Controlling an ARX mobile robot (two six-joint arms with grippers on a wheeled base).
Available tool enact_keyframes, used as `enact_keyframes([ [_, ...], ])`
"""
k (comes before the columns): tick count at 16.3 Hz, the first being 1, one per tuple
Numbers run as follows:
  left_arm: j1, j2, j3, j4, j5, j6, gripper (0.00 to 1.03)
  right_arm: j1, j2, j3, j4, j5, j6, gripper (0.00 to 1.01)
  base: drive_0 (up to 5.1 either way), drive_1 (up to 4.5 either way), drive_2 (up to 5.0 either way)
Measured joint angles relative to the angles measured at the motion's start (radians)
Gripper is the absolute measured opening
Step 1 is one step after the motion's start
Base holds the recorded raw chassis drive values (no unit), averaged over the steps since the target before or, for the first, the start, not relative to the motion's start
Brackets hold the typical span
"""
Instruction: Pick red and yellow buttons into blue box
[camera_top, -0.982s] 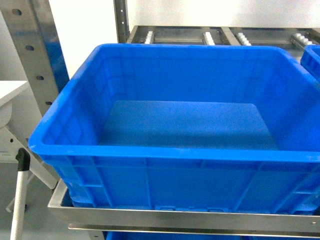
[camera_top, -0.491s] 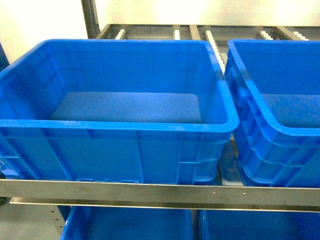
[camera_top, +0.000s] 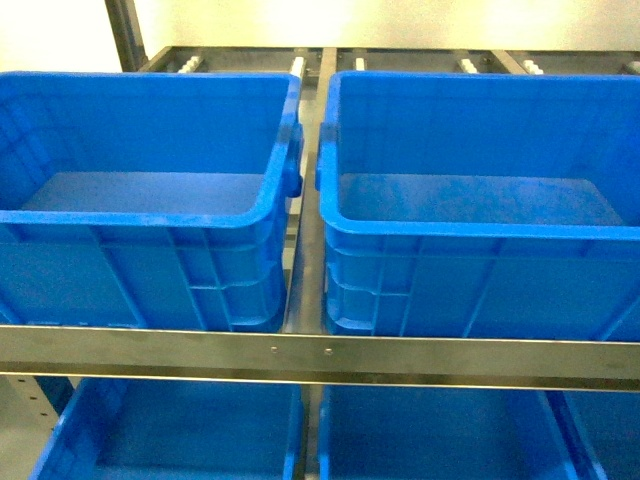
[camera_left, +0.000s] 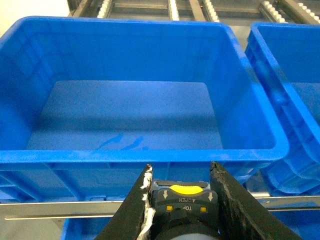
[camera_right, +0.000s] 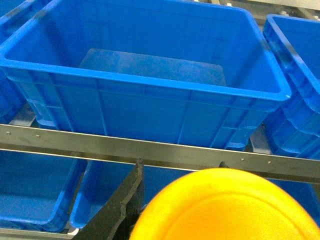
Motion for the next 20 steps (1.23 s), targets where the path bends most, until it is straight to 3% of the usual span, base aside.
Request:
enact_keyframes([
  [9, -0.007, -0.003, 0.000, 0.003, 0.011, 0.001, 0.27, 0.000, 0.000, 0.000, -0.003, 0.006, 0.000, 0.39, 4.9, -3.33, -1.5],
  [20, 0.002, 0.004, -0.002, -0.005, 0.000, 0.001, 0.27, 0.000, 0.001, 0.000, -0.003, 0.004, 0.000, 0.39, 0.2, 4.56, -4.1],
])
